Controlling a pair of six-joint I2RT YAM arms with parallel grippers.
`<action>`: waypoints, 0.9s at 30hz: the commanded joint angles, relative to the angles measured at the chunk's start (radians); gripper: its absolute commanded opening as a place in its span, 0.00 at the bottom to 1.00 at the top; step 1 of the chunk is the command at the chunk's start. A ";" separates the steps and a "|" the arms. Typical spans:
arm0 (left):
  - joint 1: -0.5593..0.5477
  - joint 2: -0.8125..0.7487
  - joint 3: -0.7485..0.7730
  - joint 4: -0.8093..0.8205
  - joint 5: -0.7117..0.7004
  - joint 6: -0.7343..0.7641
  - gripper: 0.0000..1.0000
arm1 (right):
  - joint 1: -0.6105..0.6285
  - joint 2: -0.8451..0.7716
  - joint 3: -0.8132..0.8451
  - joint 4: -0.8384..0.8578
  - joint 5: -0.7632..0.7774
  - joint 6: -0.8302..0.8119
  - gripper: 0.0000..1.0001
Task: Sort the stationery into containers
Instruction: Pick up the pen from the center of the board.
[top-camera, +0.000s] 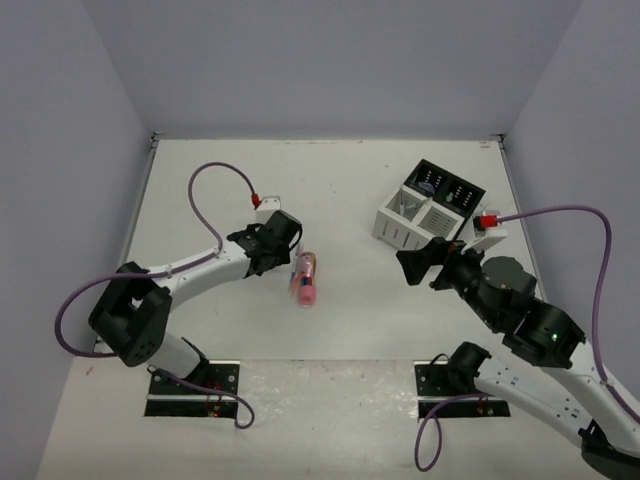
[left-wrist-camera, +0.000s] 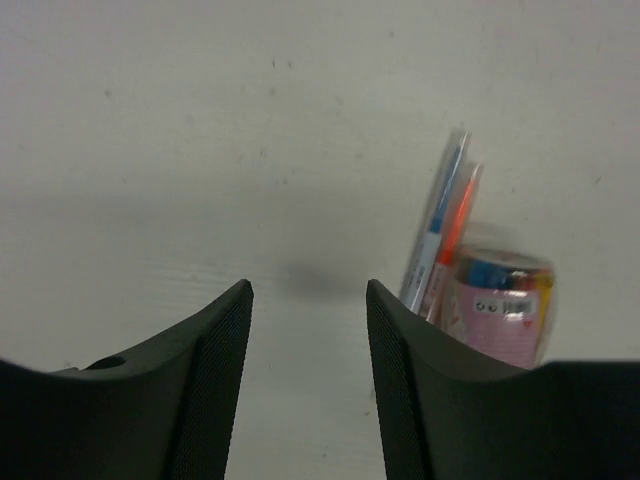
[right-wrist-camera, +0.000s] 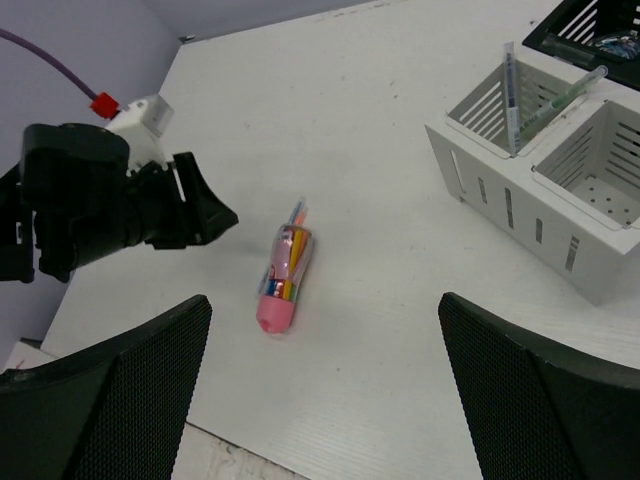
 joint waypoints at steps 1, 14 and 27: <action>-0.006 0.031 -0.018 0.087 0.118 0.079 0.42 | 0.001 0.029 0.005 0.017 -0.038 -0.006 0.99; -0.004 0.121 -0.062 0.178 0.211 0.095 0.36 | 0.001 0.045 -0.006 0.024 -0.062 -0.022 0.99; -0.002 0.130 -0.078 0.205 0.239 0.104 0.36 | 0.002 0.043 -0.004 0.026 -0.080 -0.025 0.99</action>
